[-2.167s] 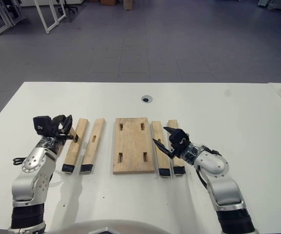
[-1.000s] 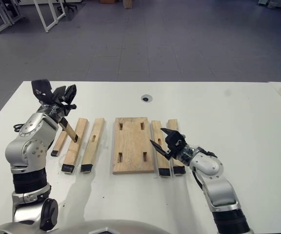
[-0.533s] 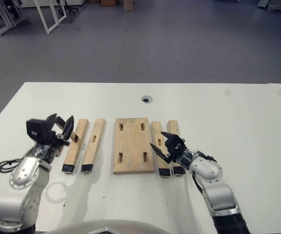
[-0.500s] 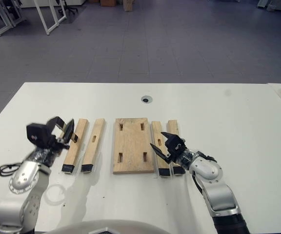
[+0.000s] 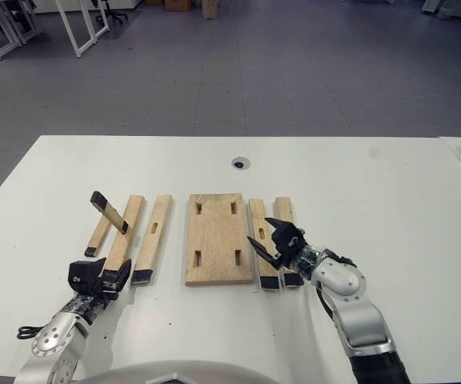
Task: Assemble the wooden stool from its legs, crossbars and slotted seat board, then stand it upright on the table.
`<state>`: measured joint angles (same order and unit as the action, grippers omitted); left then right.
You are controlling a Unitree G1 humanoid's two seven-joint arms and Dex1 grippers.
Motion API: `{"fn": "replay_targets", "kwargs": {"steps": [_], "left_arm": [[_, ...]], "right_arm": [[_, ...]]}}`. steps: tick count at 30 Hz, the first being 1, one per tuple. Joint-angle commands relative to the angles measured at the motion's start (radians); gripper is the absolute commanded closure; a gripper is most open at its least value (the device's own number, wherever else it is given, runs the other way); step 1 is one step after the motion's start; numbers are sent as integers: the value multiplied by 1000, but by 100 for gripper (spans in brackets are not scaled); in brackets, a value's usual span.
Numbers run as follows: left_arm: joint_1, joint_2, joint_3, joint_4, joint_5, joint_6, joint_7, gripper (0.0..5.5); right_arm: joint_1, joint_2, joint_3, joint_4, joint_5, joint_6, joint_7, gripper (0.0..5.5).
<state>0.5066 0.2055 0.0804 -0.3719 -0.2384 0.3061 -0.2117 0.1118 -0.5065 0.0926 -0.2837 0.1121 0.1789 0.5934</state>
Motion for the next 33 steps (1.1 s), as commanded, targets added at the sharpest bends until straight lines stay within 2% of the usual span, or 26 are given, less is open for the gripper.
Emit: {"fn": "replay_targets", "kwargs": {"steps": [1,5,9,12,16,21,22,27,33], "left_arm": [[-9,2,-2,8,-6,70,4,233],[-38,5,1,12,3,92,8,301],[-203,10,25,26,-39,108,-13,344],[-452,6,80,26,-185,164,-52,344],[-678,27,83,79,-354,254,-173,344],[-824,50,175,170,-809,593,-280,344],[-836,65,186,181,-886,655,-294,344],[-820,116,173,132,-1113,826,-279,344],[-779,116,123,87,-1228,865,-211,344]], "right_arm": [[-14,-9,-5,3,-25,-11,-9,237],[-28,26,-24,-11,-13,37,-52,237],[-104,109,-128,-58,212,253,-83,237],[-191,144,-200,-84,461,476,-74,183],[-286,156,-299,-56,844,777,-89,104],[-424,140,-407,119,1329,985,-156,0],[-439,128,-407,145,1386,1007,-168,0],[-527,101,-358,231,1457,1050,-179,0],[-598,122,-320,247,1429,1023,-144,0]]}}
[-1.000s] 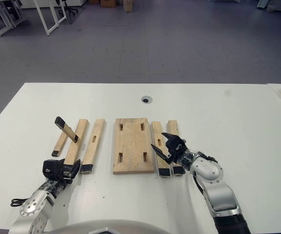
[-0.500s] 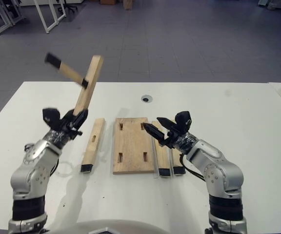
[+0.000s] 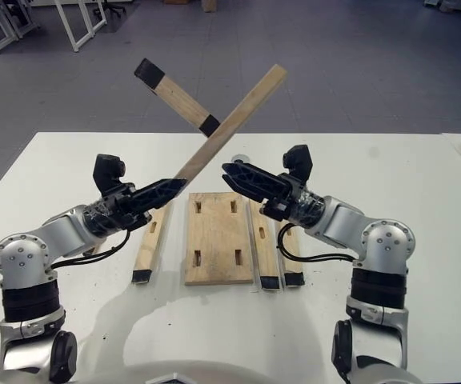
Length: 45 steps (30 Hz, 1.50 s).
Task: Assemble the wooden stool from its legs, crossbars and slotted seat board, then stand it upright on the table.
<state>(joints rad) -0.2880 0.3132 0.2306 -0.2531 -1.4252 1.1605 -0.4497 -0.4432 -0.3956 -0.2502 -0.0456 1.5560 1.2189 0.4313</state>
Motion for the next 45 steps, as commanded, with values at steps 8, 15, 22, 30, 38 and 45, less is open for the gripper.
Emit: {"fn": "replay_targets", "kwargs": {"steps": [8,15,22,30,38,45], "left_arm": [[20,28,-54,-34,-60,-11,46,344],[27,45,-58,-27,-53,-27,34,344],[27,64,-70,-29,-59,-34,12,344],[68,148,-79,-55,98,-111,-156,251],[170,372,-298,-117,501,-275,-435,248],[111,312,-598,-66,1061,-567,-262,248]], "right_arm": [[-75,4,59,18,-76,-26,71,77],[-66,-20,63,14,-126,-32,119,231],[-68,-22,66,10,-165,-35,157,343],[-83,-25,25,29,-141,-42,144,344],[-69,-69,-21,67,-200,-76,165,347],[-36,-79,-48,54,-240,-91,169,347]]}}
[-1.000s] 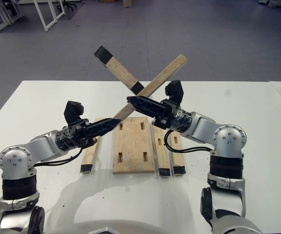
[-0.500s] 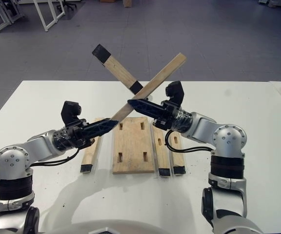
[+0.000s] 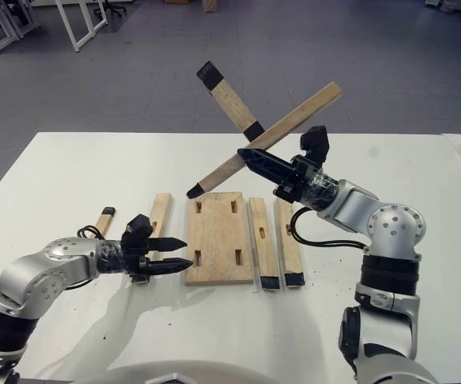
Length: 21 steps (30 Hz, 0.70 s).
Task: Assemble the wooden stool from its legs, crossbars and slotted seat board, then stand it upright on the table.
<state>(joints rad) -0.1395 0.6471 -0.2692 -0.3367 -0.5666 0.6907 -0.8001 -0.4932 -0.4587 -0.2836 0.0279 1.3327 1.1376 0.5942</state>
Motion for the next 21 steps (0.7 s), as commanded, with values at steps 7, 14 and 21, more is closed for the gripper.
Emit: {"fn": "replay_targets", "kwargs": {"steps": [7,14,21], "left_arm": [[-47,-6,-234,35,487,-216,110,248],[-36,120,-343,44,723,-252,22,248],[16,243,-268,40,727,-349,-54,248]], "right_arm": [[43,-18,-20,-48,-28,-4,5,347],[49,-69,46,-84,-203,-103,75,347],[64,-160,258,-54,-537,-308,255,347]]}}
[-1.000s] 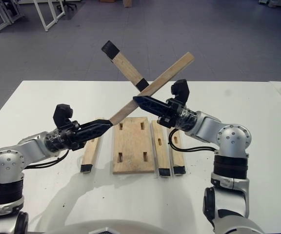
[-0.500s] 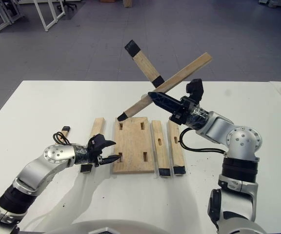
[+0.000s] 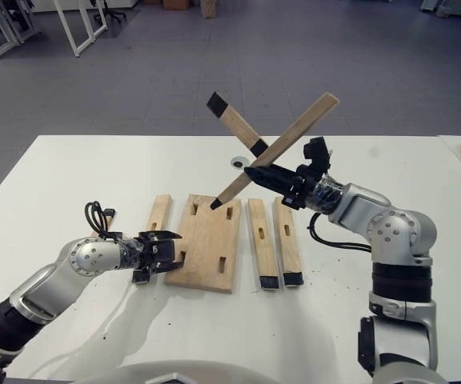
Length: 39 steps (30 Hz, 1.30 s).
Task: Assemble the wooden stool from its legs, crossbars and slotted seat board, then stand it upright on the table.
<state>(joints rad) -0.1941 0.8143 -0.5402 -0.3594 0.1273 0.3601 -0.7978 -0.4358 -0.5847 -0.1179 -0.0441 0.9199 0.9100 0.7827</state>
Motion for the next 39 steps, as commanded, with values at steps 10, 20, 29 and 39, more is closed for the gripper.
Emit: {"fn": "replay_targets", "kwargs": {"steps": [10,20,29,39], "left_arm": [[68,136,60,237,75,-288,-114,248],[72,107,68,243,83,-320,-130,248],[69,74,66,242,97,-309,-125,248],[76,44,80,235,95,-285,-121,248]], "right_arm": [[-106,37,227,207,-333,-221,200,347],[-231,92,322,517,-519,-361,337,347],[-184,107,445,561,-729,-571,321,347],[-73,139,420,523,-734,-556,165,347]]}}
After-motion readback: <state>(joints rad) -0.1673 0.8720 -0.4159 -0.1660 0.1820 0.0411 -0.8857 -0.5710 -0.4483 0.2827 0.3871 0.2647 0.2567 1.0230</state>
